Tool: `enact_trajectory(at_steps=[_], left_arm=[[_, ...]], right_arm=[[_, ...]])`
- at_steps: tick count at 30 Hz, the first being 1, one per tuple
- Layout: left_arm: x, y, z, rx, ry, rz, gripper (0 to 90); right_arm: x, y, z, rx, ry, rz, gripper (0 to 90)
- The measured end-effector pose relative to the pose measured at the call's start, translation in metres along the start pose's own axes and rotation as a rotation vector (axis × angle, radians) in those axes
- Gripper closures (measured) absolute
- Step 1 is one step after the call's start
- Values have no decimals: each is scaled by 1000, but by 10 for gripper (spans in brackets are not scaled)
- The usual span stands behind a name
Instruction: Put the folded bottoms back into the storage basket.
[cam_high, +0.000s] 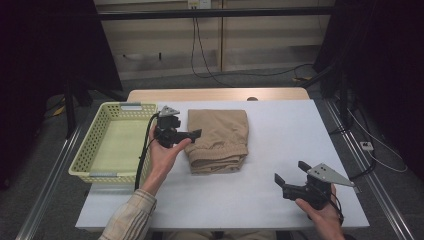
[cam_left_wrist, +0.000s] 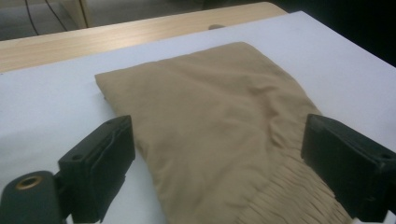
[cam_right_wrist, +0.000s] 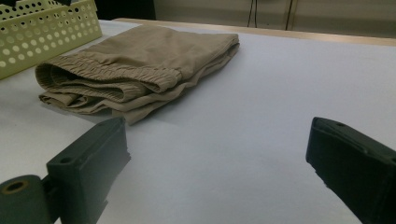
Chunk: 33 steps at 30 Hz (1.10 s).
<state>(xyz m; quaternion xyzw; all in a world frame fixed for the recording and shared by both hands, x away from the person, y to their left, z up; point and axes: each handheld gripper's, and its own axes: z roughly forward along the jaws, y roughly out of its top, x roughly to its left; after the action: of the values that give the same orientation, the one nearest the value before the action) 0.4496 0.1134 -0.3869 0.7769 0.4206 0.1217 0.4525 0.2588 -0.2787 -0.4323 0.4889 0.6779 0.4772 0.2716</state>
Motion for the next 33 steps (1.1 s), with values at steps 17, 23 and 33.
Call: enact_trajectory(at_steps=[17,23,33], left_arm=[[27,-4,45,70,84,-80,214],[38,-12,59,130,90,-118,324],[54,-22,72,220,146,-179,516]], right_arm=[[0,0,0,4,-2,3,53],[0,0,0,9,0,4,53],[0,-1,1,12,-3,2,53]])
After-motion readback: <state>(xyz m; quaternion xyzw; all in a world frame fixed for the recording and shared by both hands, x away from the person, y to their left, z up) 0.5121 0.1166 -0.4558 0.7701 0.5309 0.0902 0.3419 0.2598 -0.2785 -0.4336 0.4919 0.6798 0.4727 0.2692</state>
